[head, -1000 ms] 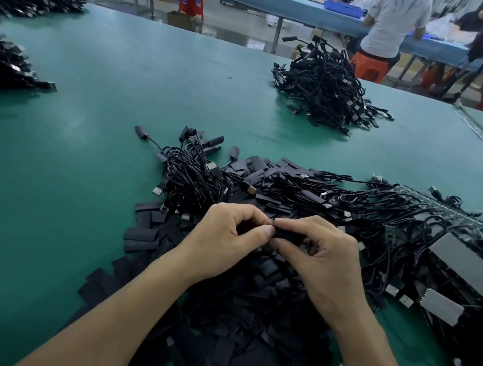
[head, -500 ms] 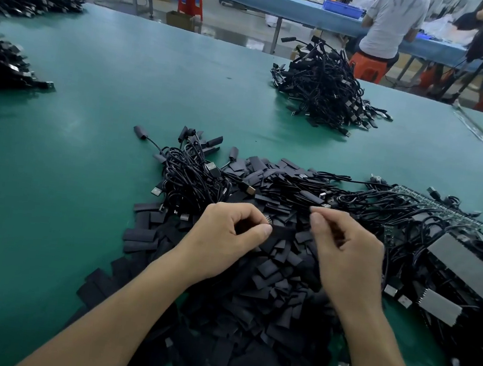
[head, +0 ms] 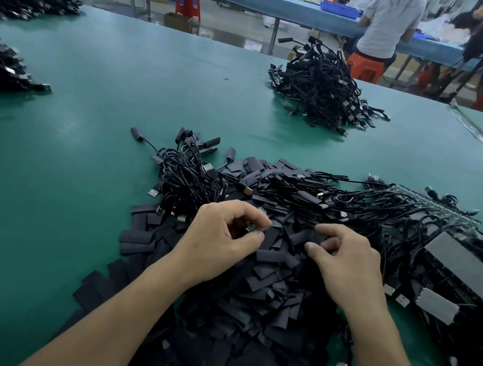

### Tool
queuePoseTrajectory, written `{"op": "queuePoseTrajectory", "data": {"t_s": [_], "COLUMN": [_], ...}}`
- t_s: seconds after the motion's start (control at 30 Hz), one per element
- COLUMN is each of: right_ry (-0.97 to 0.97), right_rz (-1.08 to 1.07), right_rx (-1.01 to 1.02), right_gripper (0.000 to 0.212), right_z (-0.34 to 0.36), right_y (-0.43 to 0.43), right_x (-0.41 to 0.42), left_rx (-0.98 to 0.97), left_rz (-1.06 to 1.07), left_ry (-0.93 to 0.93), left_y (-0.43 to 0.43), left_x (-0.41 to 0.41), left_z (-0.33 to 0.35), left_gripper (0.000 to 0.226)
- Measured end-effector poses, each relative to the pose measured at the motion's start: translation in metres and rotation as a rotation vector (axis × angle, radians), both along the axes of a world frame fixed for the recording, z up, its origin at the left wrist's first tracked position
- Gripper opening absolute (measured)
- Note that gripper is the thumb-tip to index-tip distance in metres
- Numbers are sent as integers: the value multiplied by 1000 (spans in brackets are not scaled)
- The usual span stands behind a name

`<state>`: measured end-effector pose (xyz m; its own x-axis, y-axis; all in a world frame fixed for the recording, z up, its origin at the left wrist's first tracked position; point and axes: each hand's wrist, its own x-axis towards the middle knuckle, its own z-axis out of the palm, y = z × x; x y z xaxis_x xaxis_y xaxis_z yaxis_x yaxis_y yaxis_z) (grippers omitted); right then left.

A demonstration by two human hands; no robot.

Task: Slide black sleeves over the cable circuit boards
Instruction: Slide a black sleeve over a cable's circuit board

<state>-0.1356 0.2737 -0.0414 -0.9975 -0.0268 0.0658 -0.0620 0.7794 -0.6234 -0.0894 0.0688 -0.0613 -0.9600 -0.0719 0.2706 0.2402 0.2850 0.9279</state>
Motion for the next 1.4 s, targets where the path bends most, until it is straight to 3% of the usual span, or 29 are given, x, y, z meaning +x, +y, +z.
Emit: {"op": "queuePoseTrajectory", "data": {"t_s": [0.17, 0.27, 0.47, 0.7, 0.8, 0.97, 1.07, 1.17, 1.4], "right_ry": [-60, -121, 81, 213, 251, 86, 42, 167, 429], "right_rz": [50, 36, -27, 45, 149, 456, 524, 482, 496], "right_rx": [70, 51, -12, -30, -191, -356, -449, -467, -236], "right_gripper": [54, 46, 31, 37, 35, 31, 33, 31, 28], "right_z": [5, 6, 8, 5, 7, 4, 1, 1, 0], "right_y": [6, 9, 5, 4, 1, -8, -16, -20, -23], "right_x": [3, 1, 3, 1, 0, 4, 7, 9, 11], "left_rx": [-13, -15, -16, -21, -9, 3, -8, -15, 4], "left_rz": [13, 15, 6, -2, 3, -2, -26, -21, -13], "left_ry": [5, -1, -3, 4, 5, 6, 4, 11, -9], "left_y": [0, 0, 0, -1, 0, 1, 1, 2, 2], "left_x": [-1, -1, -1, -1, -2, -3, -4, -5, -6], "left_z": [-2, -3, -3, -2, -2, -3, -4, -5, -4], "left_gripper": [25, 24, 22, 20, 13, 2, 3, 8, 14]}}
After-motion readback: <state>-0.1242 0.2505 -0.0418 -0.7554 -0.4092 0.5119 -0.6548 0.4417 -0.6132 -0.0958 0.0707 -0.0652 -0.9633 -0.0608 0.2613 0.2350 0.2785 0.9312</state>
